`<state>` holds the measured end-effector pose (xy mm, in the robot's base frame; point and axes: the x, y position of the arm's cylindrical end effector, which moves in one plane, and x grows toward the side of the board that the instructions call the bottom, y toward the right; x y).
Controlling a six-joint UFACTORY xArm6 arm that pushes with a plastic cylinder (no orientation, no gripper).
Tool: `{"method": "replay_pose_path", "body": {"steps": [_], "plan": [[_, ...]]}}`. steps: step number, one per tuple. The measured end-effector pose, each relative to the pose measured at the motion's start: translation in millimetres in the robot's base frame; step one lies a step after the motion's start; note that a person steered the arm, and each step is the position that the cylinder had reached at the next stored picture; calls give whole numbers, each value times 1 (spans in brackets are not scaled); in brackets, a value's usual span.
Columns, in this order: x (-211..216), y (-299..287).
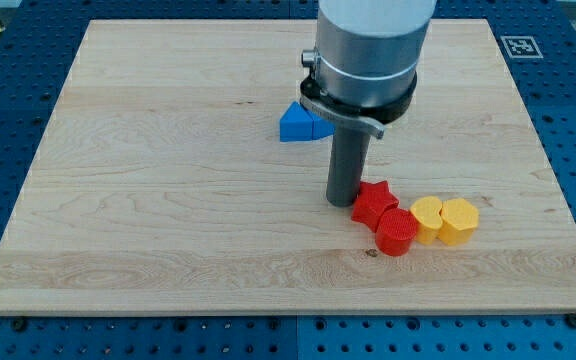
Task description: Move the arm to the bottom center
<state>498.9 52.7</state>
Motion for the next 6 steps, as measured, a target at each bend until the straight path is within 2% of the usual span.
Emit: {"method": "replay_pose_path", "body": {"steps": [1, 2, 3, 4, 5, 6], "plan": [[-8, 0], [6, -36], [38, -72], [86, -70], [113, -61], [113, -57]]}}
